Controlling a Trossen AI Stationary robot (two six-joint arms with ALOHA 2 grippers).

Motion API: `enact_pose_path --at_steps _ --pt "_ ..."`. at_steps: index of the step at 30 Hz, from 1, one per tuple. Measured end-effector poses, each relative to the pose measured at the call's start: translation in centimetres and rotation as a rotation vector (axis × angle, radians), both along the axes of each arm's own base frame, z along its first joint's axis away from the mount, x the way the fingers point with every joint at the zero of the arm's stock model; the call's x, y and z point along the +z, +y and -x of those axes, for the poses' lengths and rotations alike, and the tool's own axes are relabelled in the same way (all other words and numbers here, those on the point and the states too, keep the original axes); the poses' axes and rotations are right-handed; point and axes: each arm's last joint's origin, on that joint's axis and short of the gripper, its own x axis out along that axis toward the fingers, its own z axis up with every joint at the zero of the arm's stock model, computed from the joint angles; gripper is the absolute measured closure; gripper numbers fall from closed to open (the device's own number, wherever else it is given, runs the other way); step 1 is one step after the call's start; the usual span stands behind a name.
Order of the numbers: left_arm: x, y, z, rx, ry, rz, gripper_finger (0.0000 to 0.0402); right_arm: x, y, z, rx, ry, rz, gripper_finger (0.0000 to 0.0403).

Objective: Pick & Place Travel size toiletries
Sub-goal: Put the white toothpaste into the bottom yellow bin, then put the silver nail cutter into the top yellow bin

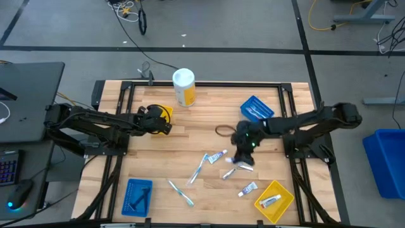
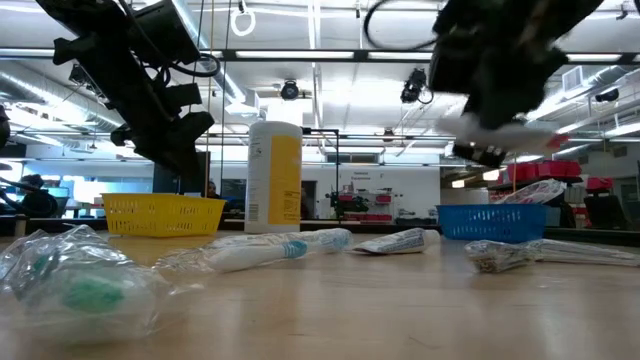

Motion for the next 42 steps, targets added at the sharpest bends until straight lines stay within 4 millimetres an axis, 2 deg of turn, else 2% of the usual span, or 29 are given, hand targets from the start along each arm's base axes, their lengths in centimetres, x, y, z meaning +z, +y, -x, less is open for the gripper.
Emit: enact_pose_path --at_steps 7,12,15,19,23,28,32,38,42 --pt "0.0 0.0 0.0 0.0 -0.006 0.0 0.024 1.5 6.2 2.1 0.29 -0.079 0.007 0.0325" --pt "0.0 0.0 0.0 0.008 -0.016 0.004 0.024 1.8 10.5 4.5 0.443 -0.036 -0.032 0.0326" --pt "0.0 0.0 -0.1 0.026 -0.035 0.014 0.024 1.5 12.7 6.2 0.538 0.016 -0.021 0.0326" --pt "0.1 0.0 -0.1 0.029 -0.044 0.017 0.024 1.0 14.6 8.4 0.586 0.055 0.081 0.0327" --pt "0.1 0.0 -0.1 0.03 -0.05 0.017 0.024 0.3 15.3 9.6 0.577 0.087 0.12 0.0323" --pt "0.1 0.0 -0.2 0.03 -0.056 0.017 0.024 -1.6 15.2 10.6 0.546 0.195 0.14 0.0311" --pt "0.1 0.0 -0.2 0.031 -0.06 0.022 0.024 -2.9 15.0 10.9 0.536 0.218 0.145 0.0293" --pt "0.1 -0.1 -0.2 0.019 -0.067 0.05 0.024 -3.0 14.9 10.7 0.479 0.218 0.159 0.0249" --pt "0.1 -0.1 -0.3 0.019 -0.073 0.05 0.024 -2.7 15.2 10.4 0.436 0.203 0.103 0.0224"
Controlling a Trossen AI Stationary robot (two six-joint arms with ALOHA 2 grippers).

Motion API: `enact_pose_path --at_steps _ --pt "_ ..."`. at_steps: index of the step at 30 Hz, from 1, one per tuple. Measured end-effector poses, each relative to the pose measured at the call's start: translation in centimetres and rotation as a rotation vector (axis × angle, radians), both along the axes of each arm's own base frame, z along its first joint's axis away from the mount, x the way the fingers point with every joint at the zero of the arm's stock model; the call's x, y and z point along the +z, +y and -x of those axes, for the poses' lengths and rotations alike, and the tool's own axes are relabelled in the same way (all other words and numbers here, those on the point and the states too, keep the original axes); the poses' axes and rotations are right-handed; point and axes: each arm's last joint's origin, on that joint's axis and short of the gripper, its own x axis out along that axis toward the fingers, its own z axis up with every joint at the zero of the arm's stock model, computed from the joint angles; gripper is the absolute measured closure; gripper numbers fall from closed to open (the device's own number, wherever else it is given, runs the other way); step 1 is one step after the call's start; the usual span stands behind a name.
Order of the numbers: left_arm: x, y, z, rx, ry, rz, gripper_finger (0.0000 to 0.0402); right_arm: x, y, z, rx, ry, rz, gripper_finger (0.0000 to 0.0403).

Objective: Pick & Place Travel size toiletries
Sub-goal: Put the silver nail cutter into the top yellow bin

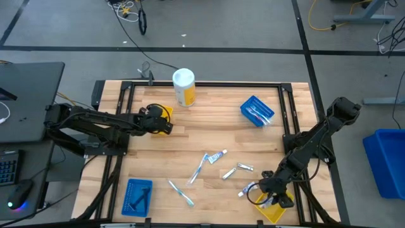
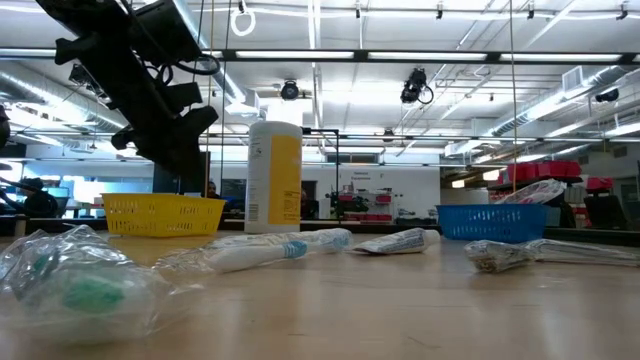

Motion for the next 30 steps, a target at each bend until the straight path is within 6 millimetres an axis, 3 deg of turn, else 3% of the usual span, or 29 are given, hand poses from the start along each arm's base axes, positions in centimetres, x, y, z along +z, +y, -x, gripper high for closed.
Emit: enact_pose_path --at_steps 4,13,30 --pt "0.1 0.0 -0.2 -0.001 -0.026 -0.002 0.024 0.6 0.5 -0.3 -0.116 0.097 -0.117 0.0215" --pt "0.2 0.0 -0.3 -0.009 -0.036 -0.008 0.024 1.4 0.3 -1.2 -0.07 0.229 -0.305 0.0205" --pt "1.2 0.1 -1.4 -0.075 -0.125 -0.068 0.024 2.3 -6.0 -6.8 -0.084 -0.177 -0.359 0.0232"
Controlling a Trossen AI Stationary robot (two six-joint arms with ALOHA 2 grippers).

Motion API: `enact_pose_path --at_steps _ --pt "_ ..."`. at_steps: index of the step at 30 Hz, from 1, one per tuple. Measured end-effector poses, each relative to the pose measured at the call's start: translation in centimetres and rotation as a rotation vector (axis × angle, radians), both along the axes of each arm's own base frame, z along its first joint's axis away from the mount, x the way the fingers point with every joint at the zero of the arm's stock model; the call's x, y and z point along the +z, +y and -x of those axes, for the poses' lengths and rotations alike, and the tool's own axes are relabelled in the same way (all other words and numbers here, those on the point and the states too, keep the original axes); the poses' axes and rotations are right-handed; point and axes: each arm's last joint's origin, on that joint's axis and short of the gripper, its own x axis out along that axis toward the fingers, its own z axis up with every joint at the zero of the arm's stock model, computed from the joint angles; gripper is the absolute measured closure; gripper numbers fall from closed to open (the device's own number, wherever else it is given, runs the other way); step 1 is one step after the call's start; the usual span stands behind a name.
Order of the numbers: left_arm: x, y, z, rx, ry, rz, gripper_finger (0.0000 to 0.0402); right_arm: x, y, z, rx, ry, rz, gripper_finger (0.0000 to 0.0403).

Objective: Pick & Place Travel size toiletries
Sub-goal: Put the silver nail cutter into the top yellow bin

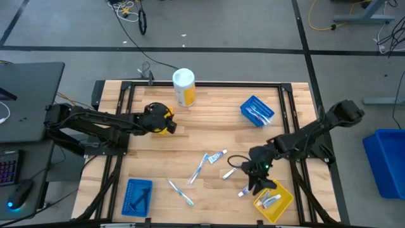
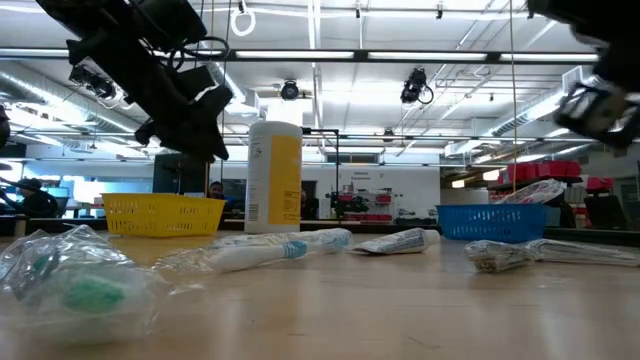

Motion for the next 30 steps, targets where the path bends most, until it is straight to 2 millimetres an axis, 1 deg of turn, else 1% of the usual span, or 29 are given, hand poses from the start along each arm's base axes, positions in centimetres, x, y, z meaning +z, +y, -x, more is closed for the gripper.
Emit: enact_pose_path --at_steps 5,9,12,19,23,26,30 --pt "0.4 0.0 -0.4 -0.032 -0.02 -0.038 0.024 -0.1 -1.5 -0.8 -0.056 -0.164 0.132 0.0239" --pt "0.5 0.0 -0.5 -0.058 -0.015 -0.045 0.024 -0.2 -2.0 -1.2 -0.139 -0.24 0.258 0.0245" --pt "0.4 -0.1 -0.5 -0.113 -0.003 -0.024 0.024 -0.3 -2.2 -1.4 -0.207 -0.272 0.343 0.0249" --pt "0.3 -0.8 -0.8 -0.251 -0.017 0.077 0.024 -0.4 -3.3 -1.9 -0.401 -0.401 0.686 0.0256" --pt "0.5 -1.7 -1.1 -0.316 -0.048 0.087 0.0244 -0.4 -3.8 -2.0 -0.498 -0.408 0.782 0.0248" --pt "0.8 -2.4 -1.4 -0.374 -0.079 0.079 0.0249 -0.6 -4.1 -2.1 -0.488 -0.385 0.763 0.0228" --pt "1.3 -3.0 -1.7 -0.409 -0.115 0.039 0.0256 -1.5 -4.3 -1.6 -0.471 -0.245 0.732 0.0193"
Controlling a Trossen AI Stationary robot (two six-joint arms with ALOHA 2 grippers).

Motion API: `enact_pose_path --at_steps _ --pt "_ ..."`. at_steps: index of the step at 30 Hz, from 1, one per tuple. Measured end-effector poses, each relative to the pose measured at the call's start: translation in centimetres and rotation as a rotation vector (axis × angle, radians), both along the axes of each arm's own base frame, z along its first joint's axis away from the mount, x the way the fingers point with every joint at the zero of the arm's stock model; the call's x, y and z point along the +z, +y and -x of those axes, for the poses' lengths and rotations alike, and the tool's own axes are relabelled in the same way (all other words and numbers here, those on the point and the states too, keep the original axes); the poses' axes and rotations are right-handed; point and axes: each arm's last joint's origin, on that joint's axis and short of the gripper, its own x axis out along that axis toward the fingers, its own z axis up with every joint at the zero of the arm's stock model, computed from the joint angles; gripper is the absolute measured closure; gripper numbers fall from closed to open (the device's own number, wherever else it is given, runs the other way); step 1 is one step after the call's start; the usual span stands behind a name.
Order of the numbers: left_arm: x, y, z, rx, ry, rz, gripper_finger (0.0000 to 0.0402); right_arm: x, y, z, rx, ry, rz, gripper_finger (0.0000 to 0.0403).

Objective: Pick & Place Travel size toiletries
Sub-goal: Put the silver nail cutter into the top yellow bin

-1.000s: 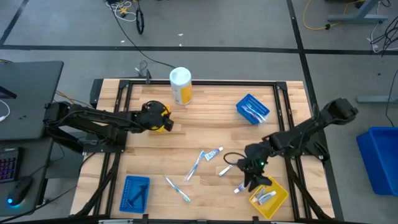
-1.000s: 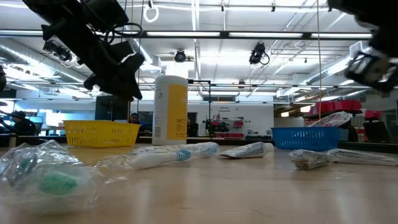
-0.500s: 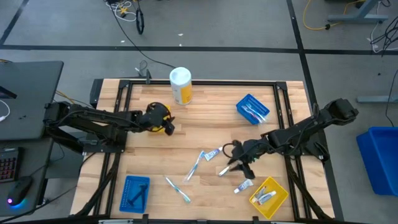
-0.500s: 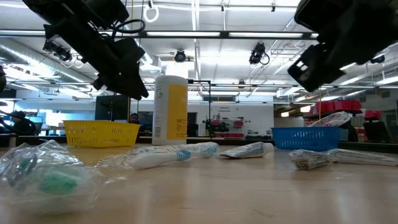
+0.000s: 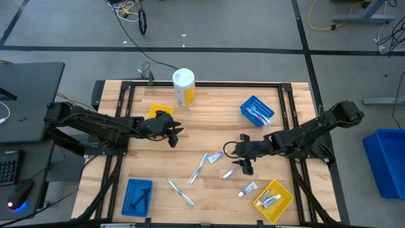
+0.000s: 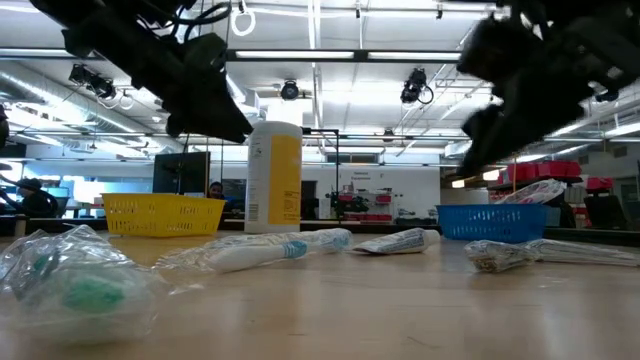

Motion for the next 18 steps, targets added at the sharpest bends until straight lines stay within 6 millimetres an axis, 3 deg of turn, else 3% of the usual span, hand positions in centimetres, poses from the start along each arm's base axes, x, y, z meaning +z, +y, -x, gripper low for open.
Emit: enact_pose_path --at_steps 6,13,18 --pt "0.1 -0.1 -0.1 0.002 -0.008 -0.033 0.0263 -1.5 0.2 2.0 0.036 0.245 0.023 0.0164" --pt "0.2 -0.1 0.0 0.025 -0.017 -0.021 0.0264 -3.2 1.3 1.9 0.05 0.326 0.008 0.0159" --pt "0.2 -0.1 -0.1 0.026 -0.018 -0.021 0.0264 -4.7 2.0 1.5 0.068 0.365 0.044 0.0181"
